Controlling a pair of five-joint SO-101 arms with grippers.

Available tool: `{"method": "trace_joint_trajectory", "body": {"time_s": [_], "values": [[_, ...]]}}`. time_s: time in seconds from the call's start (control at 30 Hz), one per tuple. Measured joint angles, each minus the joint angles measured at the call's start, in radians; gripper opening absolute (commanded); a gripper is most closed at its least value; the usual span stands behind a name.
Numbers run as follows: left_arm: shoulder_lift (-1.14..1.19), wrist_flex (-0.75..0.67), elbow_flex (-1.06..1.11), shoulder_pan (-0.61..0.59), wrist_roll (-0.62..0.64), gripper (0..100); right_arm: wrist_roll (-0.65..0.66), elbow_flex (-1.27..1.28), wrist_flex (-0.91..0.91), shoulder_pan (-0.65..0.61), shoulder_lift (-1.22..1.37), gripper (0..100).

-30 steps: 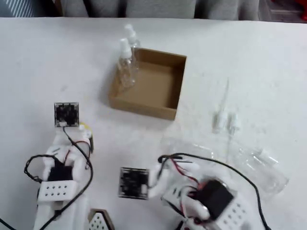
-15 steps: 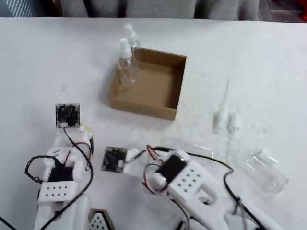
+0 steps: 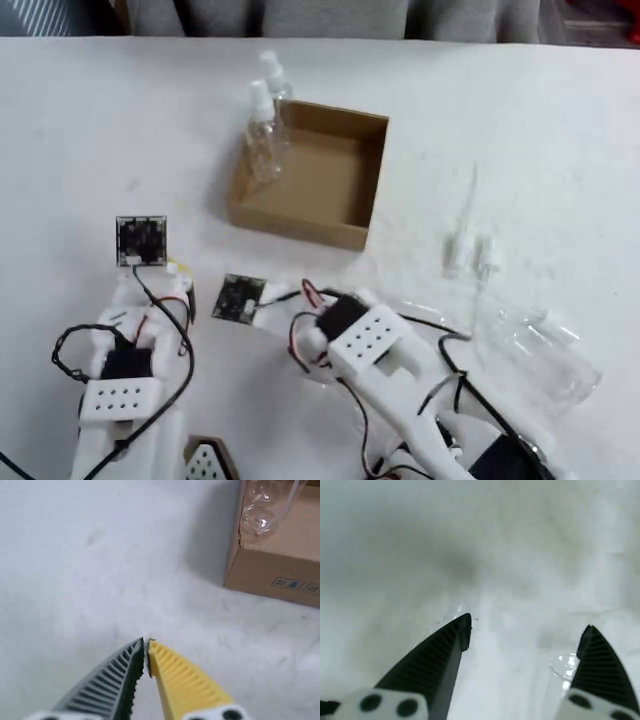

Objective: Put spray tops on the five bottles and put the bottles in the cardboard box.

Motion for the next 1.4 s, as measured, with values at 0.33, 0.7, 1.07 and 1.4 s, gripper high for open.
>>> {"method": "trace_joint_trajectory", "body": {"time_s": [0.33,0.7,1.07,1.4], "values": [[0.0,0.0,0.0,0.0,0.0,2,0.012,-0.224,0.526,0.011,-0.233,31.7],[0.0,-0.031,0.026,0.0,0.0,2,0.029,-0.192,0.592,-0.127,-0.245,31.7],[0.0,-0.031,0.026,0.0,0.0,2,-0.132,-0.157,0.453,-0.133,-0.009,44.0],[0.0,-0.031,0.026,0.0,0.0,2,-0.164,-0.144,0.388,-0.143,0.086,44.4]]}}
